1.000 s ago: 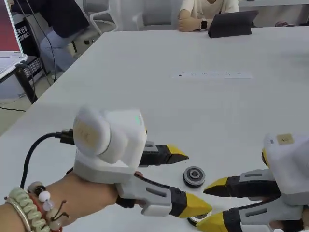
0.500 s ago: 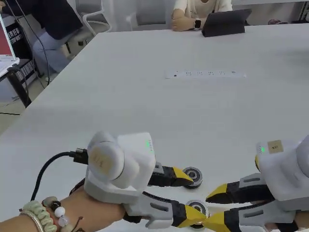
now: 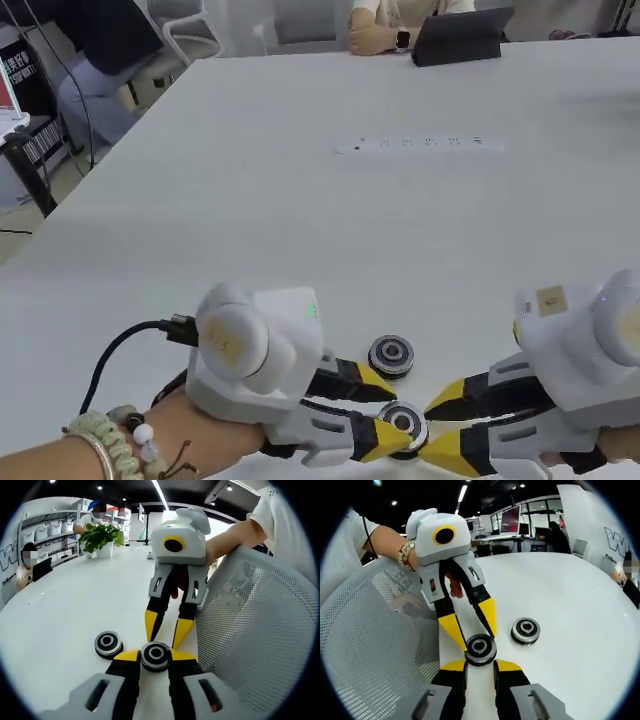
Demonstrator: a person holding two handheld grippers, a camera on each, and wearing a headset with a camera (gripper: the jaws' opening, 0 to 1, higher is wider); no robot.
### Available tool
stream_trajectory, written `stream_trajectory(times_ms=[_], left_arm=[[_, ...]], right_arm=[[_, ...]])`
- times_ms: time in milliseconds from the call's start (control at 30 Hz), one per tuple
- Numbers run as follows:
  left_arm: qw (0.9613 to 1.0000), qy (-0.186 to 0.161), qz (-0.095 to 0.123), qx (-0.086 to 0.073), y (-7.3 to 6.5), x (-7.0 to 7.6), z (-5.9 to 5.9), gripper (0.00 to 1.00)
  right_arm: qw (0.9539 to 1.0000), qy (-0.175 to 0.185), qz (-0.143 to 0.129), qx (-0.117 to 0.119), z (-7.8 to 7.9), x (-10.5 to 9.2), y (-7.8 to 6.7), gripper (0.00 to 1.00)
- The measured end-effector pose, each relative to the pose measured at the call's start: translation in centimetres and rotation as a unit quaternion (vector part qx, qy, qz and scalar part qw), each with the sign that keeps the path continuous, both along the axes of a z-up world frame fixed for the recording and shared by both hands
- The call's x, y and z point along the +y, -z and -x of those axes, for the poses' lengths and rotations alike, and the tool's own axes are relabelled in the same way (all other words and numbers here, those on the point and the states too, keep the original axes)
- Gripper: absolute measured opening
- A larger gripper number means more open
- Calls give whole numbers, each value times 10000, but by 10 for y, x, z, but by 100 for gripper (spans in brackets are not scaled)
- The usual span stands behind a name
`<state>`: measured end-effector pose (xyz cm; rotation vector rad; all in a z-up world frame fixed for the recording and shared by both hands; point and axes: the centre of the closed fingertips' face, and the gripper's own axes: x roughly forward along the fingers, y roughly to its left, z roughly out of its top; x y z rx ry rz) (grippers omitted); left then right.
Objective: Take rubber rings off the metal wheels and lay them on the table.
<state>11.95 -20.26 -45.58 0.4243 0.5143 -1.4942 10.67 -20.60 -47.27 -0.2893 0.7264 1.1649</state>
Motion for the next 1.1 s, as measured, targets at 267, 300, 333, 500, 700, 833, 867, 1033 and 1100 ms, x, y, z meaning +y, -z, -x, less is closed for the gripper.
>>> stream_trajectory(times_ms=[267,300,333,500,700,833,867,1033,1100], left_arm=[[9996,104,-17,-260,1,0,0,14],[9994,112,-25,-315,0,0,-1,13],[9992,155,-25,-356,0,0,0,12],[9985,313,-4,-458,1,-3,4,7],[9987,252,44,-448,1,-3,1,7],[9984,211,58,-519,1,-5,-3,7],[9984,194,65,-523,1,-5,-4,7],[9985,172,104,-510,2,-5,-6,7],[9985,159,112,-507,2,-5,-6,7]], right_arm=[[10000,-17,38,0,0,0,3,16],[10000,-14,37,-6,-1,0,2,16],[10000,-7,39,-18,-1,0,2,17],[10000,20,13,-15,-2,0,2,17],[9999,149,-40,2,-6,-1,2,17],[9997,201,-22,-115,-11,-1,1,18],[9997,190,-18,-135,-11,-1,1,18],[9996,154,-5,-240,-12,0,1,18],[9995,103,23,-300,-12,0,1,17]])
